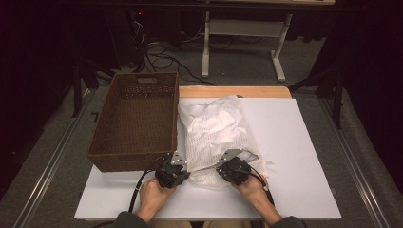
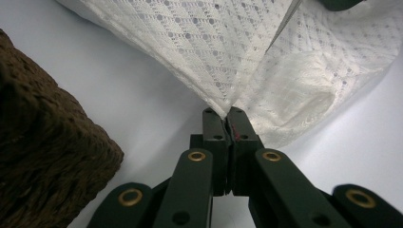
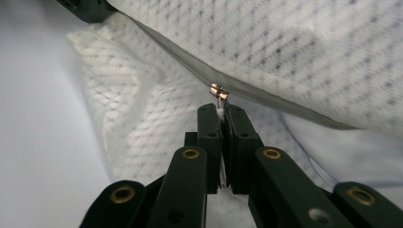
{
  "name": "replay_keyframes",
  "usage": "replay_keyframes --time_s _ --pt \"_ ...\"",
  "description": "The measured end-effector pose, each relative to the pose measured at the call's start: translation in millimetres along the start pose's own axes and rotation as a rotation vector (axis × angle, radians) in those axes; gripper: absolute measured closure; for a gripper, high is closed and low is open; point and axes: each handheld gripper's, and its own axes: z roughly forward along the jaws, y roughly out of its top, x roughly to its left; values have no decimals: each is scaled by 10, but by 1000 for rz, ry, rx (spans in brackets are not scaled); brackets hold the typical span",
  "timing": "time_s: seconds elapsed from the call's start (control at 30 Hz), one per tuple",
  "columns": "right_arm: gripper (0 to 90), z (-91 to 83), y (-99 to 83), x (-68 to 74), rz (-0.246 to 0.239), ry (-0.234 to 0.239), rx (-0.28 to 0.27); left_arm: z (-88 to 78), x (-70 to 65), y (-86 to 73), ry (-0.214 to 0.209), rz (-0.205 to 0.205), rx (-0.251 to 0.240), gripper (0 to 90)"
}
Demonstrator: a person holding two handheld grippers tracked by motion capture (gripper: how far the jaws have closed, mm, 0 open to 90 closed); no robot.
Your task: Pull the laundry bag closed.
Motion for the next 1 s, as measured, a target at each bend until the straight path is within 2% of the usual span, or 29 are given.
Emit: replay_keyframes --time_s 0.1,0.2,0.5,0.63,0.77,1.0 --pt "874 -19 -18 0 15 3 -4 1 -3 -2 1 -1 -2 885" --pt "873 -14 -20 -7 0 2 1 2 -8 -5 4 -1 -3 884" --pt "873 -30 -43 -39 18 14 7 5 -11 -4 5 -5 -2 882" --pt "873 -48 -64 -68 24 15 5 7 -22 -3 11 1 -4 881" --pt "873 -58 -79 -84 30 13 3 8 -56 -3 36 27 -2 881" --pt "872 -54 -87 -97 40 18 4 9 -46 -3 28 25 -2 880"
